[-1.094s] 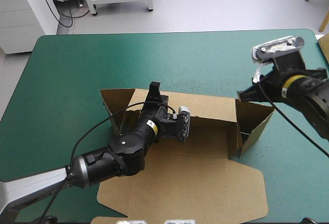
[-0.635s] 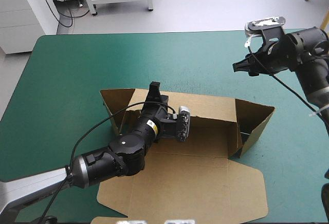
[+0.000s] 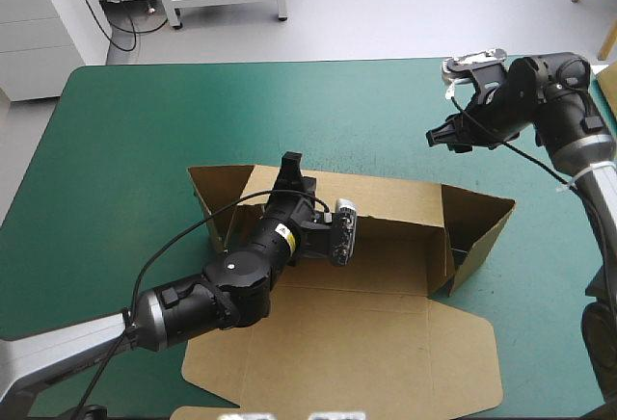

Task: Fold the box

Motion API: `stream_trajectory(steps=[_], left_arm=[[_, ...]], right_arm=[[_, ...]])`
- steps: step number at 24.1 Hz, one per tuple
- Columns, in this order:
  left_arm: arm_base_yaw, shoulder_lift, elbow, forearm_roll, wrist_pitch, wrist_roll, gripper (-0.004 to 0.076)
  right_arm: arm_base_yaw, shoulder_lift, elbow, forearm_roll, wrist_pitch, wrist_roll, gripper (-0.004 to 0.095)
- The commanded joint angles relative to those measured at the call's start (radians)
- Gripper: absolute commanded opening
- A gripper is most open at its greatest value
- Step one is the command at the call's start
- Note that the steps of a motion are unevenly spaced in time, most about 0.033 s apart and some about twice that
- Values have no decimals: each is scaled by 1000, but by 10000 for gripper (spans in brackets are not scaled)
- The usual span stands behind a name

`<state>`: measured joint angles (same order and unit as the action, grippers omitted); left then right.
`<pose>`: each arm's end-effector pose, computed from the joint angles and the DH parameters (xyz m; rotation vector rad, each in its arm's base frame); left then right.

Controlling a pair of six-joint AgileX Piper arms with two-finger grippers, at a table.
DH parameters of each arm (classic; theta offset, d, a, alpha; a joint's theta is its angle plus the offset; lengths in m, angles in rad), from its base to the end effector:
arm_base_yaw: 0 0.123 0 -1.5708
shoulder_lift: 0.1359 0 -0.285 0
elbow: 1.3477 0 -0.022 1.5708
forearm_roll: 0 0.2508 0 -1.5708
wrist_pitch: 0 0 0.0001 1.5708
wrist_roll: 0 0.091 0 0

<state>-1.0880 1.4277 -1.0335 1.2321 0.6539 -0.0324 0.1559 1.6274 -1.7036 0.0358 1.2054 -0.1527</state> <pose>0.1888 -0.2475 0.3138 1.6718 1.2446 0.6661 0.3396 0.0565 0.3867 -0.3967 2.5822 0.0493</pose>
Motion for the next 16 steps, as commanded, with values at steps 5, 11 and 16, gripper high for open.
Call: stream_trajectory(steps=[5, 11, 16], left_arm=[[44, -31, -19, 16, -49, -4, -8], [44, -31, -19, 16, -101, -4, -8], [44, -31, -19, 16, -101, -4, -8]], right_arm=[[-7, -86, 123, 29, -36, -28, 483], [-7, -170, 227, 58, -36, -62, 483], [-7, -253, 325, 58, -36, -70, 483]])
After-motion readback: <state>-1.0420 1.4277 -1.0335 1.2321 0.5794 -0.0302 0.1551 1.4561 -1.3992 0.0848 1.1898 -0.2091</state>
